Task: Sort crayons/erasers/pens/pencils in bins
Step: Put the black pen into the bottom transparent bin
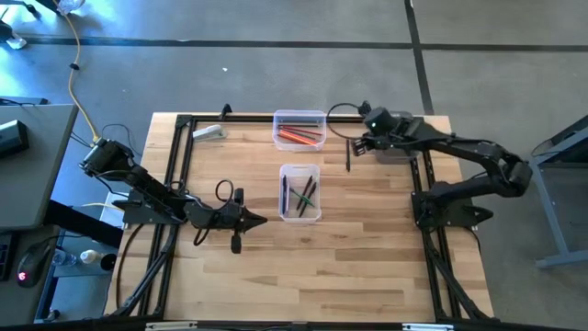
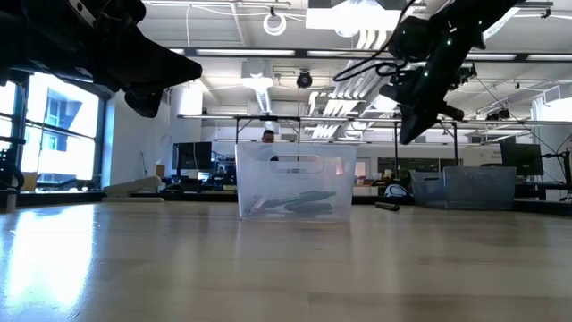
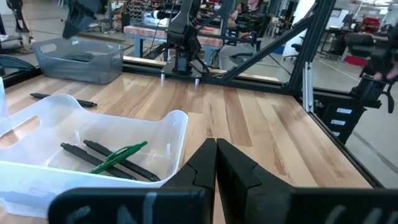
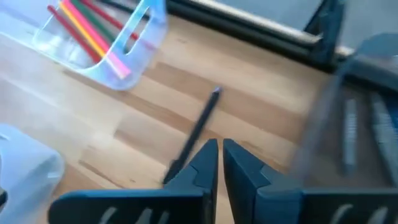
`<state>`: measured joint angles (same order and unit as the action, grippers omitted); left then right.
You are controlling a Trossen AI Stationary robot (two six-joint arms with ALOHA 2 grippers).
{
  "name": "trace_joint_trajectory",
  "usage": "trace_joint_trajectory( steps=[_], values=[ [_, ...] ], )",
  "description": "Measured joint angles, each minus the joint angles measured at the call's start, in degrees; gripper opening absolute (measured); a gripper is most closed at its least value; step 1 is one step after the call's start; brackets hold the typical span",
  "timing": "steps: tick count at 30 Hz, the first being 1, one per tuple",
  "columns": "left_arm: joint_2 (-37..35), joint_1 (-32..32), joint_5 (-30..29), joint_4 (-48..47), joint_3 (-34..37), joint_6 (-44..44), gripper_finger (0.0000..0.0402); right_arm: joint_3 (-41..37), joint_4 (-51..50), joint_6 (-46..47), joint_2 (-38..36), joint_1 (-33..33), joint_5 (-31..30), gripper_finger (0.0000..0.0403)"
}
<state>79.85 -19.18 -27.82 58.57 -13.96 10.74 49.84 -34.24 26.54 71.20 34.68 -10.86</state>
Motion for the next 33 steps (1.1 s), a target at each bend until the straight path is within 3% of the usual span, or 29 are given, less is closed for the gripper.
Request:
trace_joint_trajectory(
  steps=[6,11,18,26,33],
  values=[
    [0.0,0.0,0.1,0.0,0.0,0.0,0.0001,-3.5,9.0,2.9,4.9,-4.0,-0.9,0.0052],
    [0.0,0.0,0.1,0.0,0.0,0.0,0.0001,-3.7,10.5,5.1,11.7,-5.7,-6.1,0.0104],
    [0.0,0.0,0.1,0.0,0.0,0.0,0.0001,-3.7,16.8,7.2,21.6,-6.4,-6.3,0.0141],
    [0.0,0.0,0.1,0.0,0.0,0.0,0.0000,-3.7,19.7,8.6,27.0,-6.4,-8.8,0.0128],
    [0.0,0.0,0.1,0.0,0.0,0.1,0.0000,-3.5,20.5,6.4,27.5,-6.4,-8.4,0.0064]
  ],
)
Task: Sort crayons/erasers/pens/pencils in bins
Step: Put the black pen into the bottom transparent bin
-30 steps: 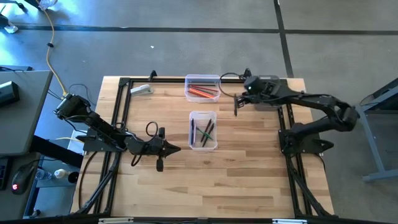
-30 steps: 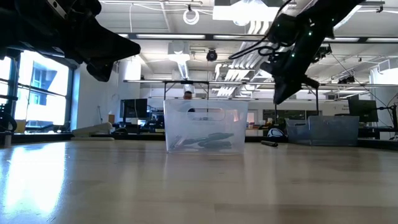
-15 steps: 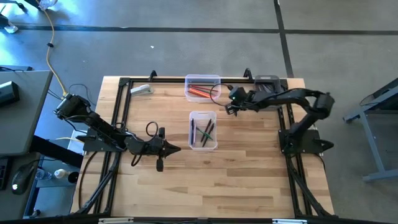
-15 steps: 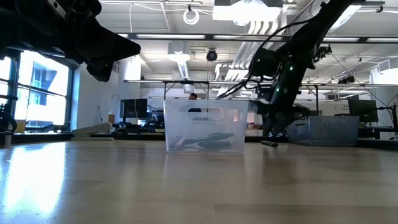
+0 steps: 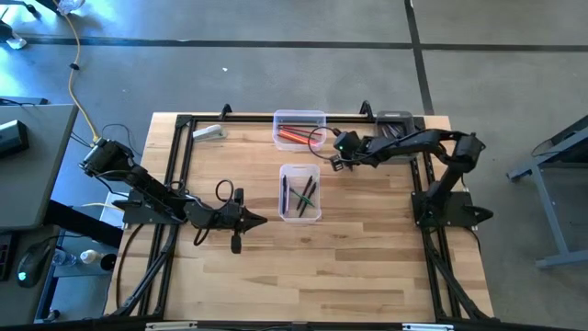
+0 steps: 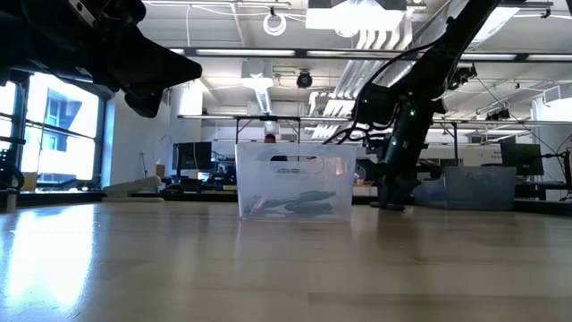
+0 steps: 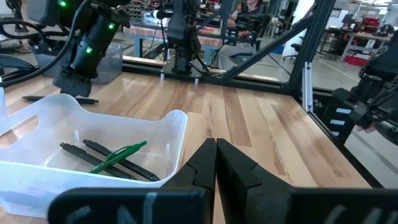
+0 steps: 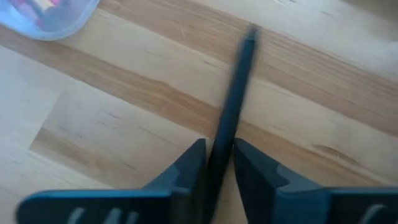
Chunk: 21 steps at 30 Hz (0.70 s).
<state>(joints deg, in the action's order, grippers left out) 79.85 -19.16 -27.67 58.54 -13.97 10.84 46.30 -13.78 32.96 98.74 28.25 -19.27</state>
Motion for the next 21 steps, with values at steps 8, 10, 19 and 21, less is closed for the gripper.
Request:
trace_joint_trajectory(
  steps=[8,10,19,21],
  values=[
    [0.0,0.0,0.0,0.0,0.0,0.0,0.0000,0.0,0.3,-2.0,0.0,0.0,0.4,0.0013],
    [0.0,0.0,0.0,0.0,0.0,0.0,0.0001,0.0,0.0,-2.1,0.0,0.0,0.5,0.0017],
    [0.0,0.0,0.1,0.0,0.0,0.0,0.0000,1.3,-4.3,-3.3,-3.9,-2.5,0.6,0.0030],
    [0.0,0.0,0.1,0.0,0.0,0.0,0.0000,1.3,-5.8,-3.3,-5.4,-3.5,0.2,0.0031]
  ],
)
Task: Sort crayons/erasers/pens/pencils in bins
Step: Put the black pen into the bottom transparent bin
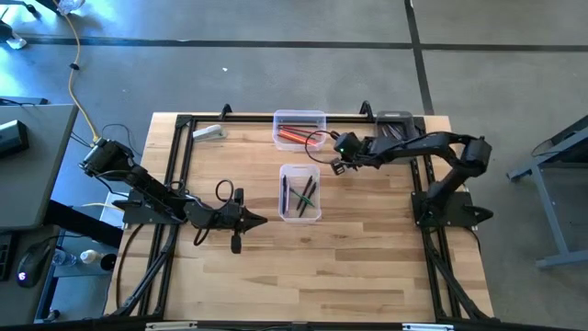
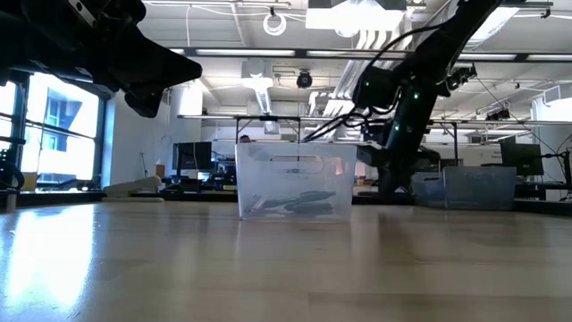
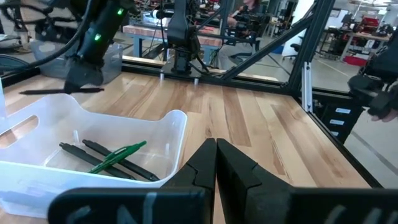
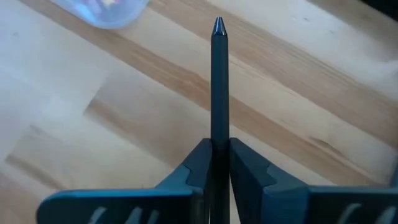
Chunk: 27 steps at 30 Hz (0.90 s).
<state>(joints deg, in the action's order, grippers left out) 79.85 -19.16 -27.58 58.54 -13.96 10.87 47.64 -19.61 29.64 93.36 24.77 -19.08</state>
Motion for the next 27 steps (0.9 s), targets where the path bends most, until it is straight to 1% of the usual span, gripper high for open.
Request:
trace_joint_trajectory(
  steps=[4,10,15,22,25,27],
  values=[
    [0.0,0.0,0.1,0.0,0.0,0.0,0.0000,0.0,-1.3,-0.1,-3.8,-2.3,-1.4,0.0031],
    [0.0,0.0,0.0,0.0,0.0,0.0,0.0000,0.0,-4.1,-0.9,-10.8,-5.8,-6.6,0.0032],
    [0.0,0.0,0.0,0.0,0.0,0.0,0.0000,0.0,-1.6,-6.0,-15.5,-7.6,-7.8,0.0032],
    [0.0,0.0,0.0,0.0,0.0,0.0,0.0000,0.1,8.8,-17.5,-15.8,-7.8,-6.7,0.0032],
    [0.0,0.0,0.0,0.0,0.0,0.0,0.0001,0.3,13.9,-24.0,-15.1,-7.5,-5.5,0.0032],
    [0.0,0.0,-0.1,0.0,0.0,-0.1,0.0000,2.0,14.6,-27.4,-13.6,-7.0,-4.9,0.0032]
  ],
)
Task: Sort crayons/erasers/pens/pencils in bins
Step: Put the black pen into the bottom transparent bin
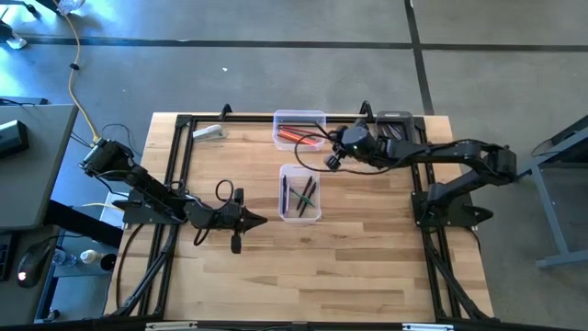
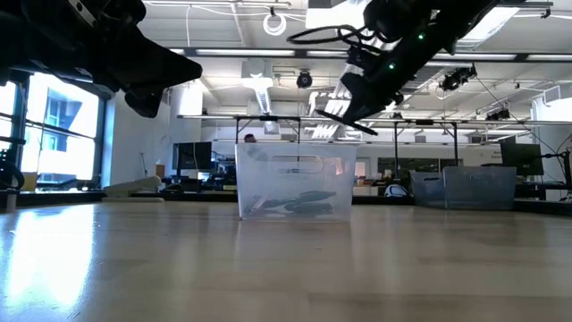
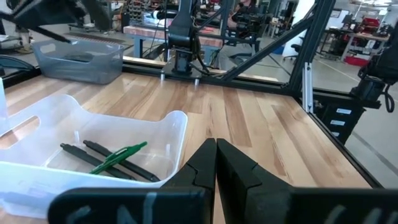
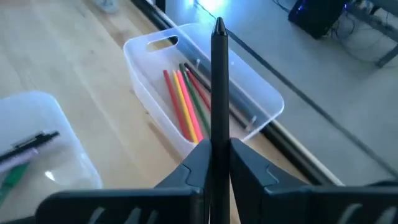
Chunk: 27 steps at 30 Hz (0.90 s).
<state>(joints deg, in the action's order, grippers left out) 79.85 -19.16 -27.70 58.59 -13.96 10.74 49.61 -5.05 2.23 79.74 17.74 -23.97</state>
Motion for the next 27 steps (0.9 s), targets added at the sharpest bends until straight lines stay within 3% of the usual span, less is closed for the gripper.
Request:
trace_joint_trajectory(
  steps=[4,12,21,27],
  values=[
    [0.0,0.0,0.0,0.3,0.0,0.0,0.0001,6.4,-1.4,-5.9,5.6,1.5,1.3,0.0032],
    [0.0,0.0,0.0,0.4,0.0,0.0,0.0000,21.8,-5.3,-21.5,20.3,5.0,10.7,0.0032],
    [0.0,0.0,0.0,0.2,0.0,0.0,0.0000,33.5,-11.8,-26.9,33.9,10.0,19.0,0.0032],
    [0.0,0.0,0.0,0.0,0.0,0.0,0.0000,36.3,-13.8,-28.0,37.2,12.6,21.9,0.0032]
  ],
)
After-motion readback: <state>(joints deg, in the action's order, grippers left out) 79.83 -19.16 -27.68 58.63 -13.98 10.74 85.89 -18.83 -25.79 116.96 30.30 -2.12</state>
